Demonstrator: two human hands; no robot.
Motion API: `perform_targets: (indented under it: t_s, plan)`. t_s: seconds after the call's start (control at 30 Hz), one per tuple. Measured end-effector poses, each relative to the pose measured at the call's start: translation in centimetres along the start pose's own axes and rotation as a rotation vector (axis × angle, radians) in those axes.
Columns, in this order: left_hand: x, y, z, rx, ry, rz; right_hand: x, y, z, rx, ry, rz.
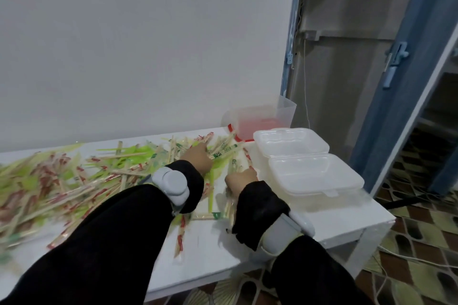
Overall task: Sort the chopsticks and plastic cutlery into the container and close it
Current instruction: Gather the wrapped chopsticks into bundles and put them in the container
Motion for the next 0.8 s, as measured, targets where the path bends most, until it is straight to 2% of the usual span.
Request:
perform_targets:
  t_s: [0.13,0.2,0.33,0.43,0.53,0.63,0.73,0.8]
  plan:
    - [0.0,1.4,1.8,-0.150,-0.027,0.053,1.9,-0.4,-1.0,0.416,0.100,-0.039]
    - [-0.2,2.3,2.8,-0.270,-0.052,0.090,2.4,0.0,-1.9,0.493,0.160,-0.031]
    - [-0.7,3.4,4.6,-0.468,-0.106,0.081,2.8,1.7,-2.8,0.394,0.209,0.051]
    - [-2.1,2.6,5.2,-0.700,-0.158,0.016,2.9,3.7,-3.7,0.466,0.301,0.071]
    - [-3.4,1.2,4.7,-0.858,-0.159,-0.036,1.5,5.8,-4.6,0.361,0.356,0.082]
    - [-3.9,-1.6,4.1,-0.840,-0.188,-0.147,0.4,8.5,-3.6,0.322,0.267,0.229]
    - [-5.0,-5.2,4.1,-0.876,-0.309,-0.320,-0.5,10.3,-2.8,0.343,0.202,0.350]
    - [-5.5,-6.3,3.9,-0.880,-0.385,-0.370,-1.3,11.0,-1.9,0.335,0.150,0.423]
Point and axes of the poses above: each hand's wrist, its own x-axis towards the middle knuckle, its own z-axis out of the back of the hand, y = z × x, the point moved 8 cm from there along x, towards the middle knuckle, and after that the axes turned 13 degrees about -z, right-handed, at the moved point
